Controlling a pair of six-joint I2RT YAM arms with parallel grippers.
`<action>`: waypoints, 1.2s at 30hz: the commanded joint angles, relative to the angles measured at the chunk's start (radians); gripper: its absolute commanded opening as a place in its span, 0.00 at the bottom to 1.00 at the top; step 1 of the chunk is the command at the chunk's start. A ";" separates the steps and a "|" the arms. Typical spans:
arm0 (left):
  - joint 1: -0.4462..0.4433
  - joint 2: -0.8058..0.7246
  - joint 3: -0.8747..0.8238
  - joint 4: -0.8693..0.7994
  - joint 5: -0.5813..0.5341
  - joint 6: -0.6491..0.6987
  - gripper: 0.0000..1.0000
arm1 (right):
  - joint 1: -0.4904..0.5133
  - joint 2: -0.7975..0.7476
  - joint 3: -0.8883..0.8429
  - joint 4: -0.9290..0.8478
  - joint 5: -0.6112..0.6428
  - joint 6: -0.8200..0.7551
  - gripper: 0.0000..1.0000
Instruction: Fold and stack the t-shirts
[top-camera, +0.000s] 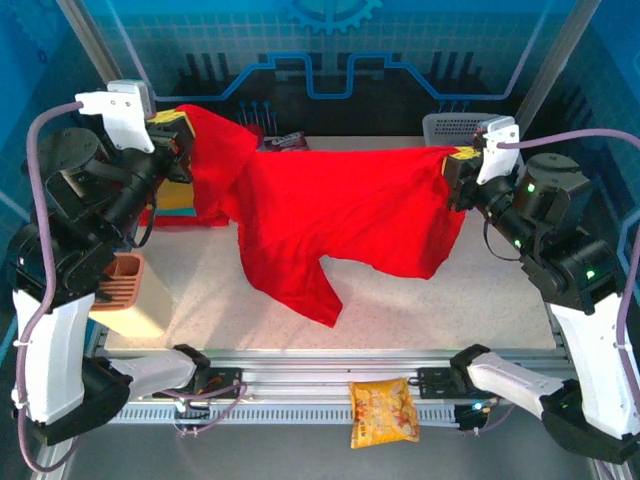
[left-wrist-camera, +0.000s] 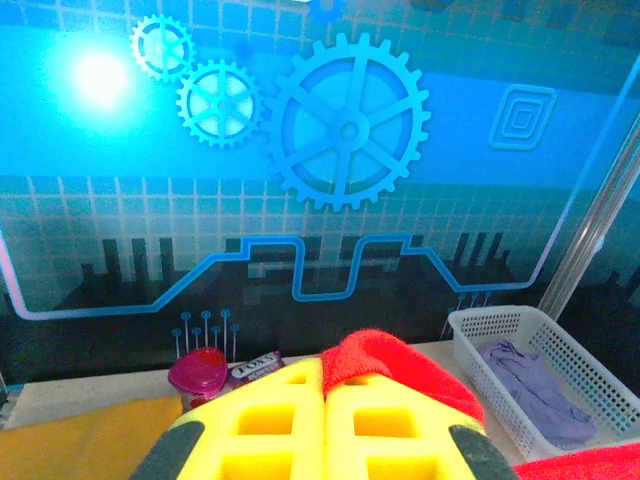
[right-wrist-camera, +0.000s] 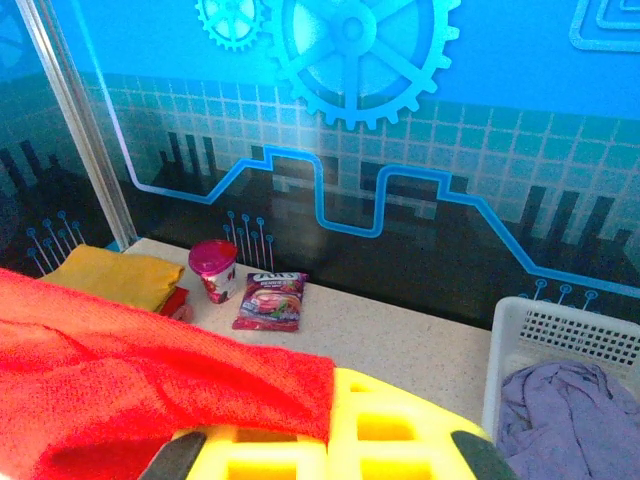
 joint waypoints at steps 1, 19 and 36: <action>0.028 0.033 -0.069 0.099 0.001 0.049 0.00 | -0.027 0.061 0.022 0.033 0.018 0.004 0.00; 0.284 0.633 0.327 0.423 0.318 -0.041 0.00 | -0.201 0.511 0.197 0.544 -0.015 0.020 0.00; 0.032 0.284 -0.165 0.754 0.213 0.416 0.00 | -0.201 0.156 -0.342 0.673 -0.040 0.002 0.00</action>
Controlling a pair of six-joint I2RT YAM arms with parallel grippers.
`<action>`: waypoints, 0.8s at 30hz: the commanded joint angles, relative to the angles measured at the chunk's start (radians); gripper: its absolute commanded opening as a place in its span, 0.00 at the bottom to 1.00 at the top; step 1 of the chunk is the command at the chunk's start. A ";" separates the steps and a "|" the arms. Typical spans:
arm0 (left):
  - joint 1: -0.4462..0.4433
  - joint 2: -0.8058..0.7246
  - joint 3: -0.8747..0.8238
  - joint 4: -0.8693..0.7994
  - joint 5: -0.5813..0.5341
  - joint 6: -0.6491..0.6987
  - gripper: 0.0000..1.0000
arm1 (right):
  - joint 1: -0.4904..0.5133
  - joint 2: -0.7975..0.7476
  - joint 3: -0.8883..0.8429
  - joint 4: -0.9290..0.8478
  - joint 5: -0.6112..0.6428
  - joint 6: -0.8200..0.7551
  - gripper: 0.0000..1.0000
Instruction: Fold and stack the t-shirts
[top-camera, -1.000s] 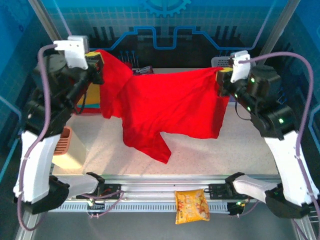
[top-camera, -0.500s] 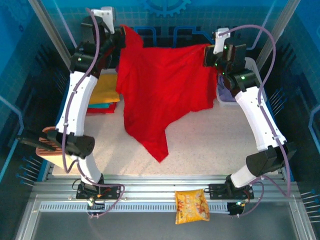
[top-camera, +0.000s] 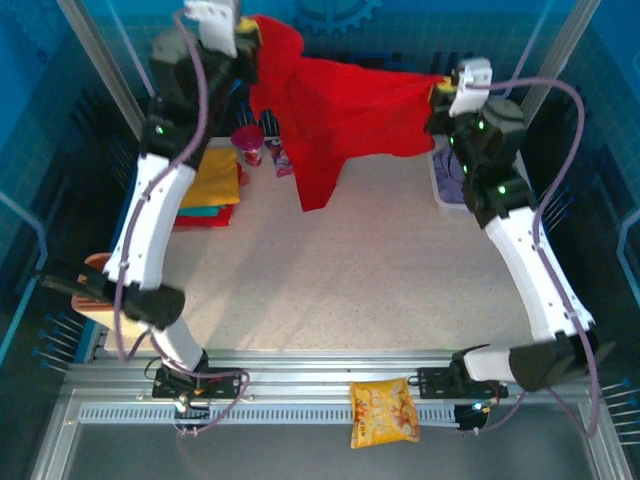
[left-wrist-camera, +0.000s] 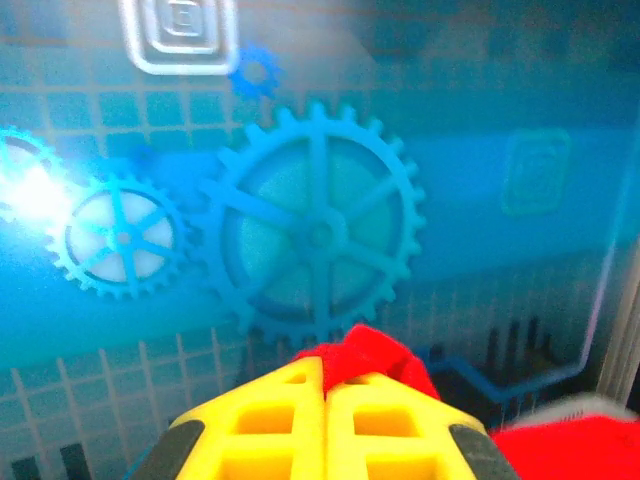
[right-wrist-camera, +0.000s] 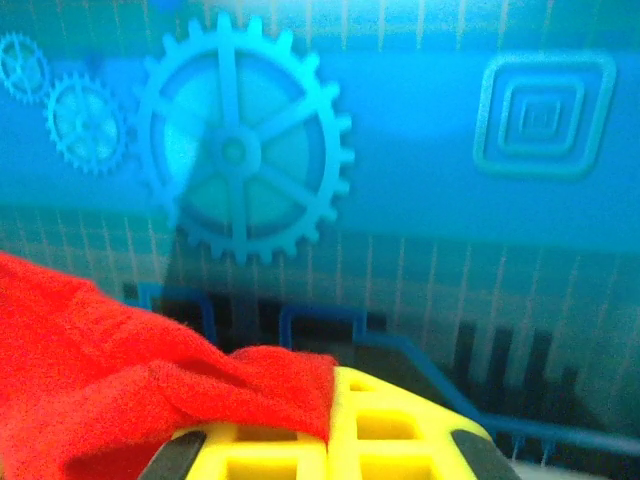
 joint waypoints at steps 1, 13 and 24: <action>-0.150 -0.268 -0.344 0.192 -0.130 0.221 0.00 | 0.023 -0.142 -0.168 -0.091 -0.008 0.052 0.00; -0.448 -0.886 -1.284 -0.084 -0.603 -0.132 0.00 | 0.206 -0.296 -0.630 -0.567 -0.012 0.356 0.00; -0.647 -0.862 -1.328 -0.478 -0.676 -0.366 0.06 | 0.279 -0.324 -0.728 -0.874 -0.065 0.559 0.04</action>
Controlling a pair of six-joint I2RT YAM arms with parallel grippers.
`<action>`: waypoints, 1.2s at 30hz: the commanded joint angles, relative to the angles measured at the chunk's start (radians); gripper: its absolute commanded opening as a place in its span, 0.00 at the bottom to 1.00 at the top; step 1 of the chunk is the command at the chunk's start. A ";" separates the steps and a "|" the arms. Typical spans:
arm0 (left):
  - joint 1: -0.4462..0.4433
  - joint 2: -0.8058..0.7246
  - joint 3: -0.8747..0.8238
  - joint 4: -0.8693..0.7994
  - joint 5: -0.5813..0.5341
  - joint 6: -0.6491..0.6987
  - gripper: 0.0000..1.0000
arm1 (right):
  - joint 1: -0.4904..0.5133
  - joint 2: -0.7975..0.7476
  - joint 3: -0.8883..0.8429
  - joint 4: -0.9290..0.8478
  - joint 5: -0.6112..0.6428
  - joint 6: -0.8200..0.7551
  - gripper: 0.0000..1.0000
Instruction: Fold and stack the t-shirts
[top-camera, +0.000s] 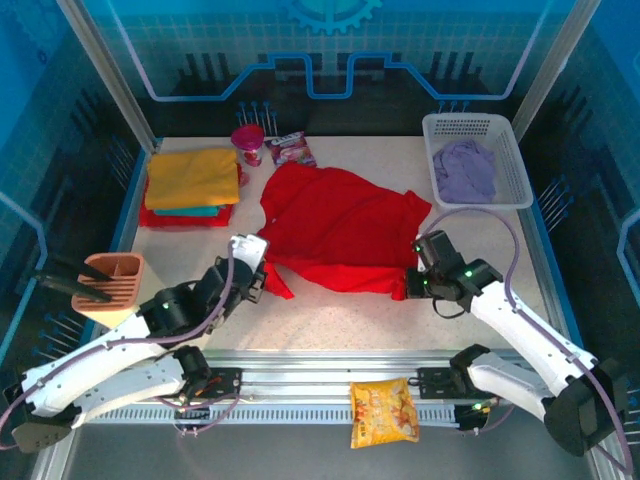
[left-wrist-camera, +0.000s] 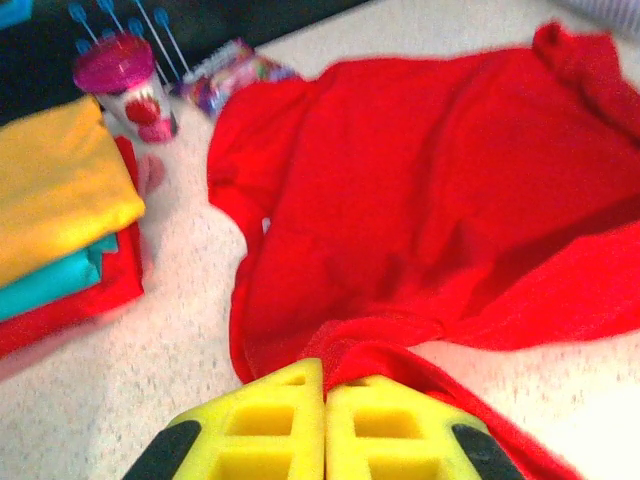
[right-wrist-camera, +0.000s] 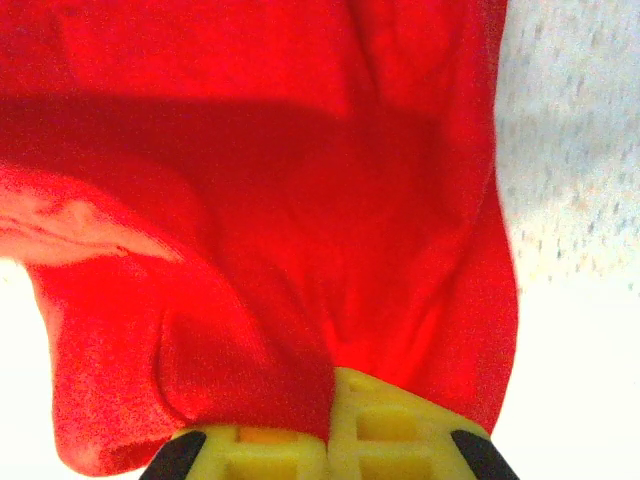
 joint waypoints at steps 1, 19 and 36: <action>-0.031 0.041 0.019 -0.155 -0.055 -0.119 0.06 | 0.071 -0.022 0.006 -0.155 0.014 0.105 0.05; 0.139 -0.030 0.115 -0.313 0.149 -0.338 0.78 | -0.215 -0.229 -0.125 -0.184 -0.184 0.285 0.83; 0.502 0.244 -0.097 -0.092 0.532 -0.597 0.56 | -0.245 -0.176 -0.327 0.041 -0.294 0.331 0.52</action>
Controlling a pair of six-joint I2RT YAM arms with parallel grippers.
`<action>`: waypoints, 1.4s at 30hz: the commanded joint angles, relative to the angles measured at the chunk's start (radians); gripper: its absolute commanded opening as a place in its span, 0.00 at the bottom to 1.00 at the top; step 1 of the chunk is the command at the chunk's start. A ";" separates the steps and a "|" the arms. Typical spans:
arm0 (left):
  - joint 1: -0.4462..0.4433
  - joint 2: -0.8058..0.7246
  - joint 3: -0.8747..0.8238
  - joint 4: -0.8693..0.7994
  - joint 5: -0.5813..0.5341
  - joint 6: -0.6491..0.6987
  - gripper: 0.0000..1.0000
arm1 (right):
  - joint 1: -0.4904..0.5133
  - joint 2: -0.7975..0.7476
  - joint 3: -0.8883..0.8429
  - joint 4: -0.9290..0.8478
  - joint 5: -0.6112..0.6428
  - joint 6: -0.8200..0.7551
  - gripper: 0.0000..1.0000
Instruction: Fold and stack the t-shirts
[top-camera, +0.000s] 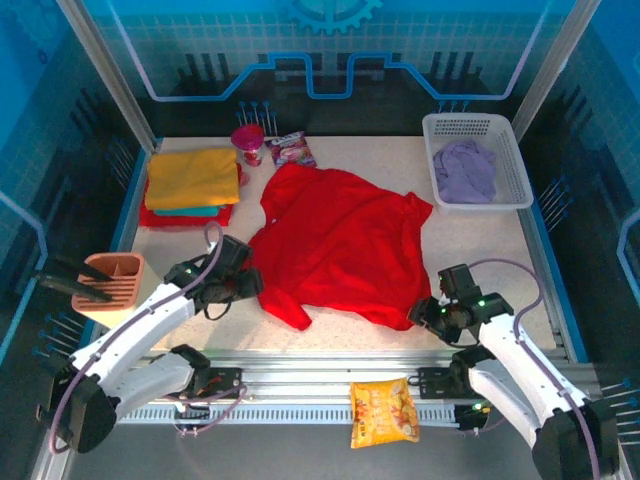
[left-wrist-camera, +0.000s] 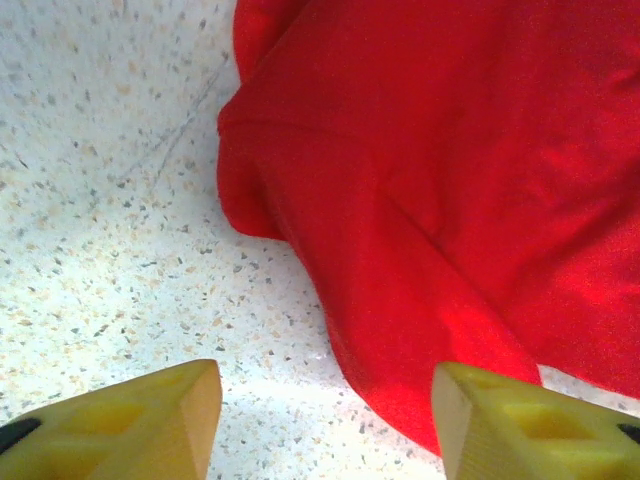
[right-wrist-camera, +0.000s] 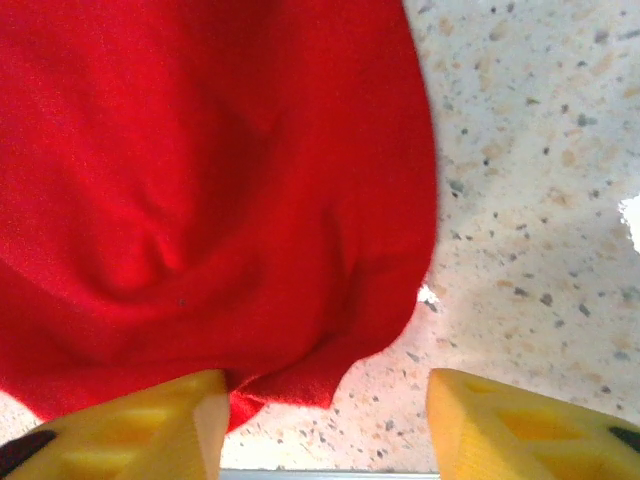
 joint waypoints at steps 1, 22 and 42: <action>0.058 -0.002 -0.043 0.074 0.042 -0.056 0.55 | -0.012 0.024 -0.009 0.075 -0.039 0.011 0.50; 0.211 0.272 -0.116 0.431 0.127 0.001 0.08 | -0.044 0.136 0.020 0.243 -0.042 -0.018 0.04; 0.270 0.203 0.428 -0.375 0.198 0.297 0.00 | -0.453 0.082 0.454 -0.259 -0.107 -0.391 0.00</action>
